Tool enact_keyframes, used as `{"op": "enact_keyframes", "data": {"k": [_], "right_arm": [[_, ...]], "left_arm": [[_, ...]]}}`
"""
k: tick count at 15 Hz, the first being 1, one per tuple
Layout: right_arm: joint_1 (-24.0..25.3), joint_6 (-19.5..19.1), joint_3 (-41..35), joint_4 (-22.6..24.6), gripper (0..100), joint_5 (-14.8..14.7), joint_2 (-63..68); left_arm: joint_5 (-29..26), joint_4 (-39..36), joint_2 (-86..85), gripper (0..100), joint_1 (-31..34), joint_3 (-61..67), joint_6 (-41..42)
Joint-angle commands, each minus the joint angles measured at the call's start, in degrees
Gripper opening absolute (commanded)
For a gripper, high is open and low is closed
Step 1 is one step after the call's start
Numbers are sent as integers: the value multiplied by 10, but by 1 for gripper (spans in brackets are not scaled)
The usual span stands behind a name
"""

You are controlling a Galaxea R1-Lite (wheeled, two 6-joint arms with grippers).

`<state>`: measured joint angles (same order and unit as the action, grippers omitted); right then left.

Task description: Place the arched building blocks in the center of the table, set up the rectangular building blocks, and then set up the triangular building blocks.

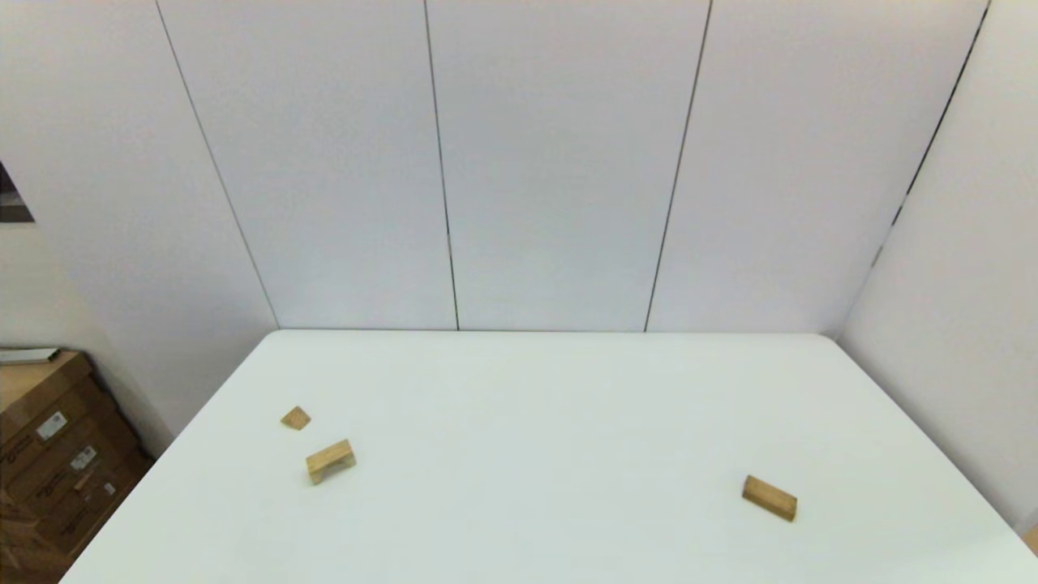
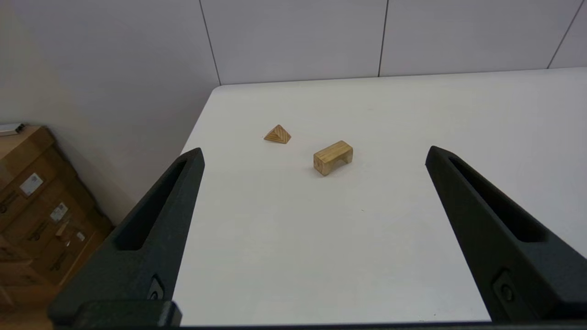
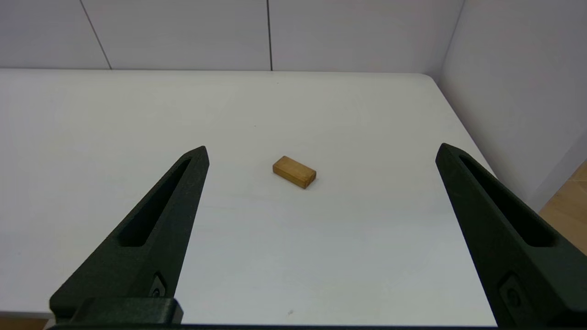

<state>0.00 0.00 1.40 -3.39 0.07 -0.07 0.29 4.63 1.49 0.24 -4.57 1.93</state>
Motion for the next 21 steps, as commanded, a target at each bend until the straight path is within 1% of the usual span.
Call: {"op": "enact_keyframes", "data": {"k": [1,3,4,6,7,9,10,12,15,16,17,19,21], "right_arm": [[0,0,0,0,100,0,1],[0,0,0,0,100,0,0],[0,0,0,0,100,0,1],[0,0,0,-1,100,0,1],[0,0,0,0,100,0,1],[0,0,0,0,100,0,0],[0,0,0,0,100,0,1],[0,0,0,-1,100,0,1],[0,0,0,0,100,0,1],[0,0,0,0,100,0,1],[0,0,0,0,100,0,0],[0,0,0,0,100,0,1],[0,0,0,0,100,0,1]], "left_arm": [[40,28,226,100,1,-133,1],[38,25,387,100,1,-197,-3],[26,25,457,100,0,-218,0],[-24,25,603,100,-1,-265,9],[-29,25,662,100,-1,-280,31],[-36,22,738,100,-2,-293,129],[-42,20,775,100,-13,-302,155],[-56,15,867,100,-24,-335,178],[-60,14,974,100,-24,-391,203],[-61,14,1003,100,-23,-407,223],[-62,15,1032,100,-18,-422,262],[-88,17,1064,100,-16,-451,313],[-118,20,1091,100,-16,-481,331]]}}
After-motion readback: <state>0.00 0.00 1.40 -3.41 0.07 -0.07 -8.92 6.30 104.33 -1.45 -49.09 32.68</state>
